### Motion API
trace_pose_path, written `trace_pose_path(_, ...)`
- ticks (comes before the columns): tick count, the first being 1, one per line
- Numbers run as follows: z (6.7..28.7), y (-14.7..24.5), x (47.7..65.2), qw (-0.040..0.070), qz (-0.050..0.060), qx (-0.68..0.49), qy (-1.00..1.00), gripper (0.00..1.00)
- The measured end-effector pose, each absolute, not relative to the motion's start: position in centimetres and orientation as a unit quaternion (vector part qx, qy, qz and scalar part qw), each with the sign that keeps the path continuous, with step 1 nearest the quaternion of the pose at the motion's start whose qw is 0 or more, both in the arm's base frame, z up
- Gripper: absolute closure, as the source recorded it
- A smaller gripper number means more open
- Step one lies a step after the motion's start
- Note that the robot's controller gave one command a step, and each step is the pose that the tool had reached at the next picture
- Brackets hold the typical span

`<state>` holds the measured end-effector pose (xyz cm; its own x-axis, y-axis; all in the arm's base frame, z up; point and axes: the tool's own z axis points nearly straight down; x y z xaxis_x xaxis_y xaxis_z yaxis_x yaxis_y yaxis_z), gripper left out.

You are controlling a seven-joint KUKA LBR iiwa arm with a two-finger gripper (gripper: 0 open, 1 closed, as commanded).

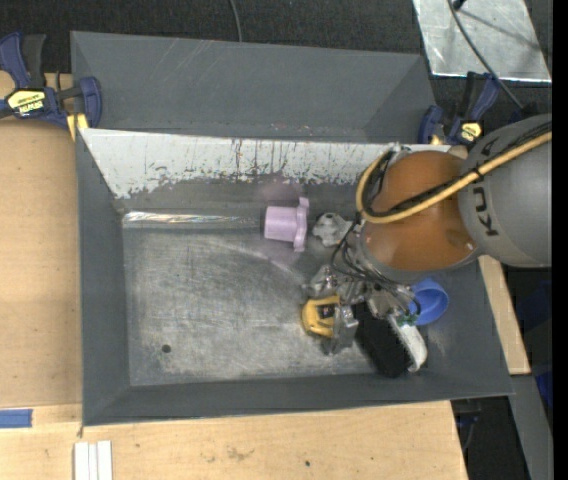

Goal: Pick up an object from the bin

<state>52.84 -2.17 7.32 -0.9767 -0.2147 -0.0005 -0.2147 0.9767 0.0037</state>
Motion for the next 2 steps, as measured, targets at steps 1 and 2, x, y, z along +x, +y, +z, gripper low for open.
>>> trace_pose_path(1, 7.3, -2.2, 52.8, 0.000, 0.002, -0.107, 0.994, 1.00)
trace_pose_path(2, 21.6, -2.3, 54.8, 0.002, 0.000, -0.053, 0.999, 1.00)
